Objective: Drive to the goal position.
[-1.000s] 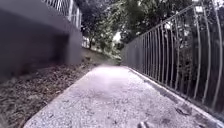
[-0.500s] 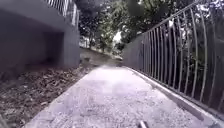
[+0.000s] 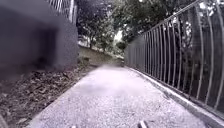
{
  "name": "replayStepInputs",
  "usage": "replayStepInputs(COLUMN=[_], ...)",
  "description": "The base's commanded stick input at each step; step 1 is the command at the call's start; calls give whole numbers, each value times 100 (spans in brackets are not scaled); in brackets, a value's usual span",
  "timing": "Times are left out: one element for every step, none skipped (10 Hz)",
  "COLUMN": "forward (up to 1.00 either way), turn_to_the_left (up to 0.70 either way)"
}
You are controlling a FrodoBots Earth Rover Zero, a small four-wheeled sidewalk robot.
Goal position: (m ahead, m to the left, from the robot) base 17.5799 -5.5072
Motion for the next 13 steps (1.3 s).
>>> replayStepInputs(forward=[85, 85, 85, 85, 85, 85, 85, 85, 85, 85, 85, 85, 85], turn_to_the_left=[0, 0, 0, 0, 0, 0, 0, 0, 0, 0, 0, 0, -3])
